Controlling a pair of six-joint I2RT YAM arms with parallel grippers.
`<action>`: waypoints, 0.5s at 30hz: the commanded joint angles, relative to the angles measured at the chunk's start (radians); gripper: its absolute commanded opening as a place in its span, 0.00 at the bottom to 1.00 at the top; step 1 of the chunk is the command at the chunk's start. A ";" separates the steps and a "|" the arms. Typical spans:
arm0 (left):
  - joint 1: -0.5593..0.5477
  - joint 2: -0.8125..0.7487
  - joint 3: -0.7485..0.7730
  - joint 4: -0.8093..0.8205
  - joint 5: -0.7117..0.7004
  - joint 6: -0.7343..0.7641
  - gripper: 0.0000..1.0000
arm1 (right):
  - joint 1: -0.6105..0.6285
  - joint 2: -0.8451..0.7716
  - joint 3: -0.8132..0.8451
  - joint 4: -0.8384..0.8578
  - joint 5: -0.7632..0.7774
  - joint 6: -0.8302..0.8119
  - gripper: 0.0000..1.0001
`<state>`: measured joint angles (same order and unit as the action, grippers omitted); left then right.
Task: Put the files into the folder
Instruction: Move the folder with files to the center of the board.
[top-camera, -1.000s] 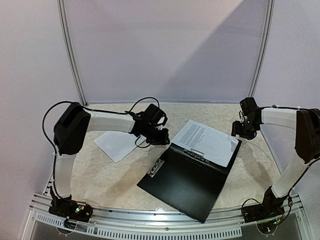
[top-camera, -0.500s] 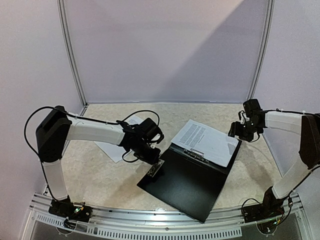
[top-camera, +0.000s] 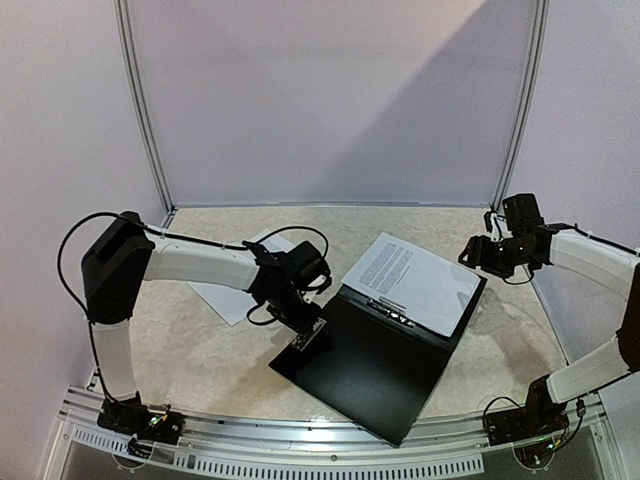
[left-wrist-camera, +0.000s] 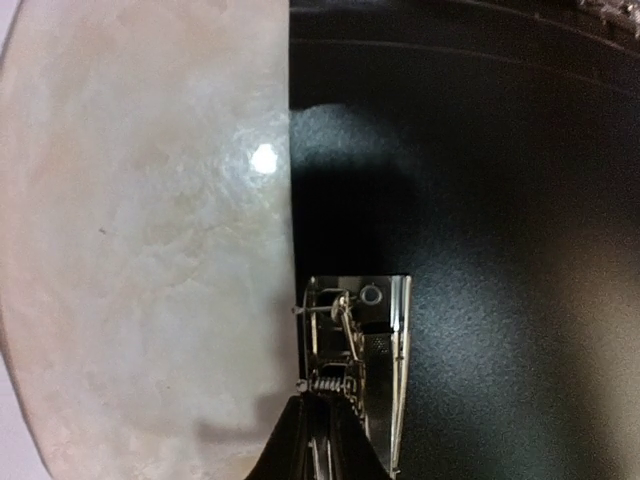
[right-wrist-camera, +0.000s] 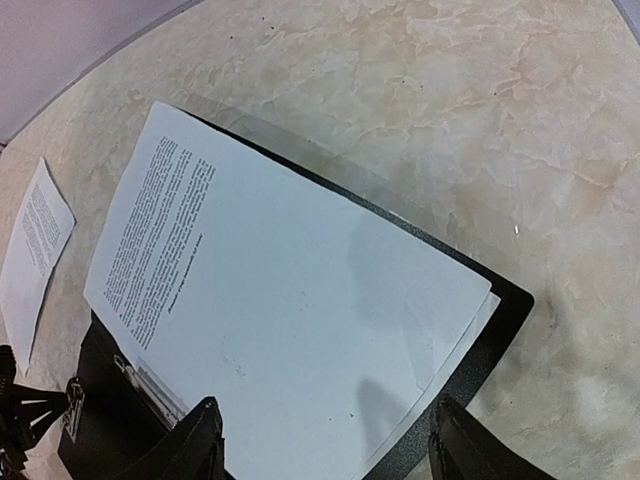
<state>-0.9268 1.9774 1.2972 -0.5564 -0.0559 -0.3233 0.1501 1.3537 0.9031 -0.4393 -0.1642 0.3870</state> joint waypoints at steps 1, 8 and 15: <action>-0.008 0.043 0.015 -0.135 -0.160 0.153 0.06 | -0.002 -0.030 -0.040 0.016 -0.051 0.002 0.69; 0.030 0.093 0.058 -0.143 -0.460 0.286 0.00 | -0.001 -0.037 -0.059 0.021 -0.089 -0.003 0.69; 0.083 0.173 0.248 -0.098 -0.676 0.392 0.00 | -0.001 -0.024 -0.066 0.032 -0.114 -0.006 0.70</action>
<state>-0.8749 2.0998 1.4342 -0.6518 -0.5510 -0.0261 0.1501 1.3323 0.8555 -0.4248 -0.2447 0.3859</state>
